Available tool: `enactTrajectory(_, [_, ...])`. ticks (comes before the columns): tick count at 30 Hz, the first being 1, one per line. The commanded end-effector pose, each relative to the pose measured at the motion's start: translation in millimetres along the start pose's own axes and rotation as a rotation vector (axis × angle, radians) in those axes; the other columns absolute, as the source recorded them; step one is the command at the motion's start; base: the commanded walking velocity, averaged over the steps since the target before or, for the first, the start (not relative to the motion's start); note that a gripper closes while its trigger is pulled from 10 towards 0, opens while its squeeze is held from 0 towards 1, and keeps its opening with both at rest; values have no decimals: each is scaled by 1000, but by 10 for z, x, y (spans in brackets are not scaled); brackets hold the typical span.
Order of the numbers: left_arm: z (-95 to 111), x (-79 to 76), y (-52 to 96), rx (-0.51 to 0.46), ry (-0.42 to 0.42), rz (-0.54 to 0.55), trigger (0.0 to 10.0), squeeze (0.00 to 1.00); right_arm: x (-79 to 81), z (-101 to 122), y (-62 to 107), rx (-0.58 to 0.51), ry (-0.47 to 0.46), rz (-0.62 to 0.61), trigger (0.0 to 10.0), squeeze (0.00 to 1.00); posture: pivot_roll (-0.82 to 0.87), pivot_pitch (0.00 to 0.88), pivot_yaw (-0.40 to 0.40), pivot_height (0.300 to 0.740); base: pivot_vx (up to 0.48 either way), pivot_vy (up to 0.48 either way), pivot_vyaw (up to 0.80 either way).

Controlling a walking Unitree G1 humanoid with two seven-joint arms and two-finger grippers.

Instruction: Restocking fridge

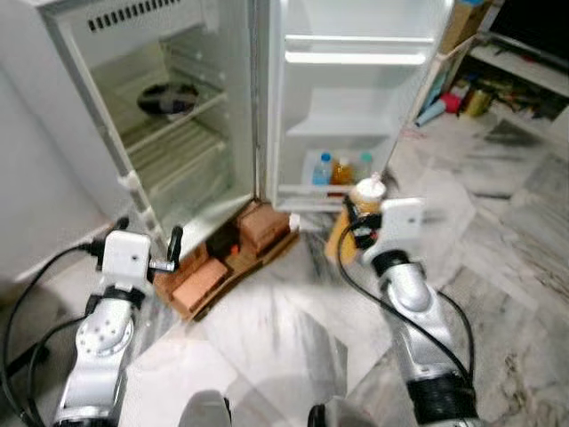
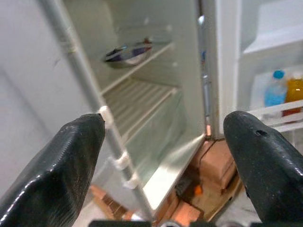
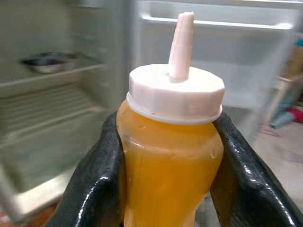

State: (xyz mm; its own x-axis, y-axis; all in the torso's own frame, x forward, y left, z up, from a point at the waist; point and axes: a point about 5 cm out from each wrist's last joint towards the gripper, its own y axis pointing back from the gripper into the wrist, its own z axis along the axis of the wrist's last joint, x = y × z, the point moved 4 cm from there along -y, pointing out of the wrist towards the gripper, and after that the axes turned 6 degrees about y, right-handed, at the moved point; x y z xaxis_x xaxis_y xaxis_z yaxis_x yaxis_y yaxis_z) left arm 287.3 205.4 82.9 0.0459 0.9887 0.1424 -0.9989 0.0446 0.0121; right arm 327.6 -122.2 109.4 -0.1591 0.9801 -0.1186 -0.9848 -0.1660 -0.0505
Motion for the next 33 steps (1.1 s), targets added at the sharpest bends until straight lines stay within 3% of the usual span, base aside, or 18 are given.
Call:
enactTrajectory(1, [67, -69, -8, -29, 8, -30, 10000, 0, -125, 55, 21, -22, 27, -29, 10000, 0, 69, 108, -45, 740, 0, 0, 0])
enactTrajectory(8, [56, -139, 35, -31, 25, -63, 10000, 0, -143, 53, 21, -21, 39, -27, 10000, 0, 74, 109, -54, 740, 0, 0, 0])
enactTrajectory(33, [100, -205, -14, -47, 37, -107, 10000, 0, -176, 52, 5, -20, 50, -32, 10000, 0, 64, 103, -57, 740, 323, 0, 0])
